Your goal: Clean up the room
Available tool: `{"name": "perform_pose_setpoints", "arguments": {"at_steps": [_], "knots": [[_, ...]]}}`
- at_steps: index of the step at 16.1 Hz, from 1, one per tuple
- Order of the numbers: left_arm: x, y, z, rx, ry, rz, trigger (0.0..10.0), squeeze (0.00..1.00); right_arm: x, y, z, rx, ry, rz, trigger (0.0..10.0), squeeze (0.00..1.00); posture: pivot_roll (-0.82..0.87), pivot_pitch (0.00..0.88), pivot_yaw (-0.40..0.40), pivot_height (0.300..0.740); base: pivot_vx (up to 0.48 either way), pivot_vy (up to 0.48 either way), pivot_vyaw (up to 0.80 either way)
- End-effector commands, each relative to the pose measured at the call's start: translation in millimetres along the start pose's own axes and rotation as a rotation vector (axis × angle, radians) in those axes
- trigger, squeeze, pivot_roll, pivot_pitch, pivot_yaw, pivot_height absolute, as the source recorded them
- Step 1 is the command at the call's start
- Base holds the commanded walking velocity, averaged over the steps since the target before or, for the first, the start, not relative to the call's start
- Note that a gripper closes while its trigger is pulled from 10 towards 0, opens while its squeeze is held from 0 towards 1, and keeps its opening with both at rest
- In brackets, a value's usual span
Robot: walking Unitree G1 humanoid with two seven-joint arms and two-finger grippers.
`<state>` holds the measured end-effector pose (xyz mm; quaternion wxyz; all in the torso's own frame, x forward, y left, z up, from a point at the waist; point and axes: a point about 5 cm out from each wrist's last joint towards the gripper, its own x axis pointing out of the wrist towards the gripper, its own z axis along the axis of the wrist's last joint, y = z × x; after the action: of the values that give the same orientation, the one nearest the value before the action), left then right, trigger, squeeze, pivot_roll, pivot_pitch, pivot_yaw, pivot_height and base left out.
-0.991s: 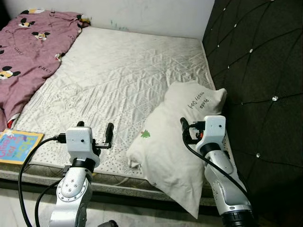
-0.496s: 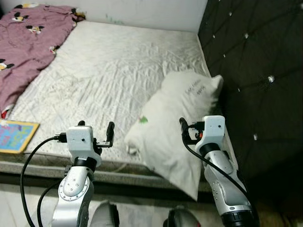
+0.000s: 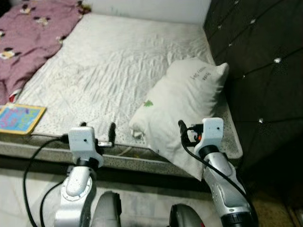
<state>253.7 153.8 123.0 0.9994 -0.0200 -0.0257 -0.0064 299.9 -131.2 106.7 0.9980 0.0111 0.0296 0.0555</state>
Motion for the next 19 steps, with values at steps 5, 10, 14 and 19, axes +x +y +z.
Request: {"name": "perform_pose_setpoints", "arguments": {"at_steps": [5, 10, 14, 19], "knots": [[0.9, -4.7, 0.9, -0.008, -0.003, -0.011, 10.0, 0.0, -1.1, -1.8, 0.4, -0.006, -0.006, 0.003, 10.0, 0.0, -0.02, 0.128, -0.056, 0.578, 0.0, 0.0, 0.0], [1.9, -7.6, 4.3, -0.028, -0.029, -0.045, 10.0, 0.0, -0.7, -1.5, -0.1, -0.004, -0.008, 0.012, 10.0, 0.0, -0.02, 0.124, -0.057, 0.533, 0.0, 0.0, 0.0], [1.6, -9.0, 6.2, -0.032, -0.045, -0.062, 10.0, 0.0, 0.3, -1.6, 0.7, -0.008, -0.012, 0.016, 10.0, 0.0, -0.02, 0.124, -0.062, 0.533, 0.282, 0.0, 0.0], [0.7, -12.2, 5.1, -0.037, -0.047, -0.078, 10.0, 0.0, 1.3, 0.2, 1.3, -0.003, -0.016, 0.029, 10.0, 0.0, -0.03, 0.126, -0.06, 0.523, 0.364, 0.0, 0.0]]}}
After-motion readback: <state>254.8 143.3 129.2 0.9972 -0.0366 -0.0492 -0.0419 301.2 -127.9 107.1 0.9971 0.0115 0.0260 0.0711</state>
